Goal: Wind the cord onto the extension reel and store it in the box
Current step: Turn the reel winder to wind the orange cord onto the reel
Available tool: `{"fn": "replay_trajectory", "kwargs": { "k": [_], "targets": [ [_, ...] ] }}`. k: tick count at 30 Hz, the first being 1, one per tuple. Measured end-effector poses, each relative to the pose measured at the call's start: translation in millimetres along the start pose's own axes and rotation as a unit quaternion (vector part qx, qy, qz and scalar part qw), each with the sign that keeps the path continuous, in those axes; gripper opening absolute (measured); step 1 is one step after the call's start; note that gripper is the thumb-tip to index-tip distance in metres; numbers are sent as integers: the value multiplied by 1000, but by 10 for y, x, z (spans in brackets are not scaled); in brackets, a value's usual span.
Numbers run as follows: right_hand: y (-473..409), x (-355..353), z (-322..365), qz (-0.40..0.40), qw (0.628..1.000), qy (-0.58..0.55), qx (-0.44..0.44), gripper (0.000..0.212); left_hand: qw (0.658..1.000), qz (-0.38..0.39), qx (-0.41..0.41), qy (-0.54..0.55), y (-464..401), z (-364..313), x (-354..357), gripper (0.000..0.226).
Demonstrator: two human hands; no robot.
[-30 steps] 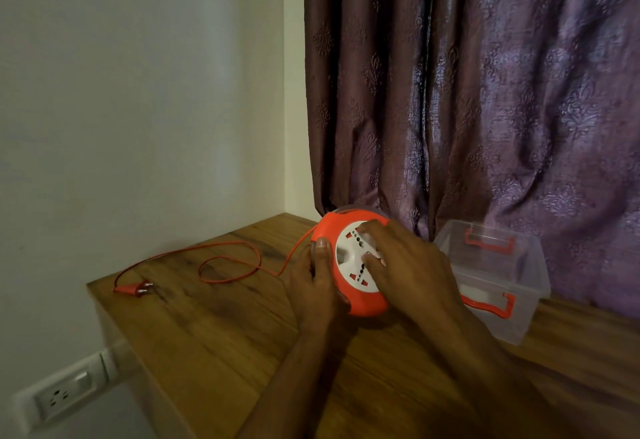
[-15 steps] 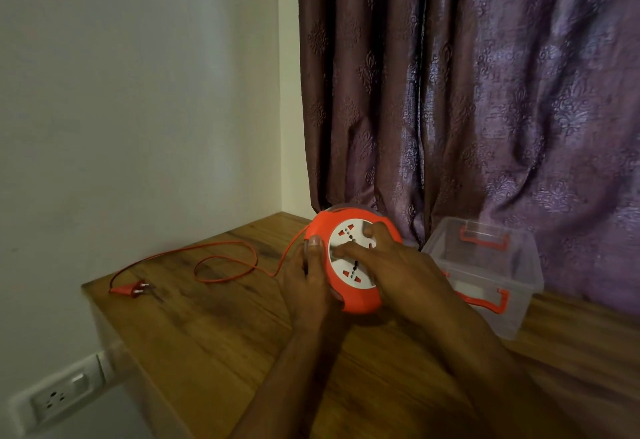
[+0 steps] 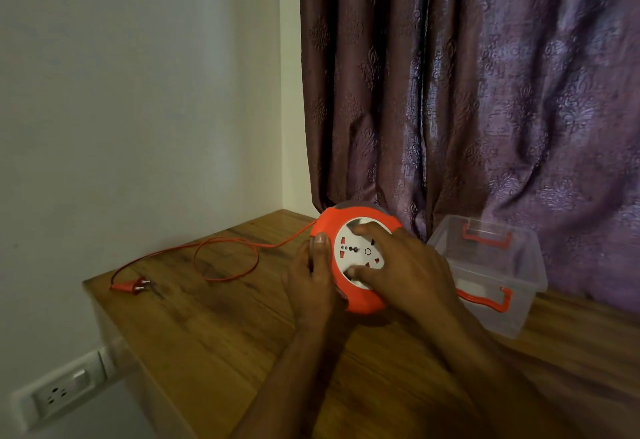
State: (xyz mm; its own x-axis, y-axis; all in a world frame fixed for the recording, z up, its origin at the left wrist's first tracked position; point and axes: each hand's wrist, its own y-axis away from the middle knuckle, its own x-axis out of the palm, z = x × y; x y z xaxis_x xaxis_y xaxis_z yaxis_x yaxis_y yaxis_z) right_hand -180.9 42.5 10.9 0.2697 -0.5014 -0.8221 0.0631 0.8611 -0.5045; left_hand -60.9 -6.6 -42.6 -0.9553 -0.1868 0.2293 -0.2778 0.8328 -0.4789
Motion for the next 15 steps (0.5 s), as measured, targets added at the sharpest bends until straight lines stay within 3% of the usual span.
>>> {"fn": "replay_trajectory", "kwargs": {
  "k": [6, 10, 15],
  "targets": [
    [16, 46, 26, -59, 994, -56, 79, 68, 1000, 14, -2, 15, 33, 1, 22, 34],
    [4, 59, 16, -66, 988, -76, 115, 63, 1000, 23, 2, -4, 44, -14, 27, 25],
    [8, -67, 46, -71, 996, -17, 42, 42, 1000, 14, -12, 21, 20, -30, 6, 31]
  ]
}}
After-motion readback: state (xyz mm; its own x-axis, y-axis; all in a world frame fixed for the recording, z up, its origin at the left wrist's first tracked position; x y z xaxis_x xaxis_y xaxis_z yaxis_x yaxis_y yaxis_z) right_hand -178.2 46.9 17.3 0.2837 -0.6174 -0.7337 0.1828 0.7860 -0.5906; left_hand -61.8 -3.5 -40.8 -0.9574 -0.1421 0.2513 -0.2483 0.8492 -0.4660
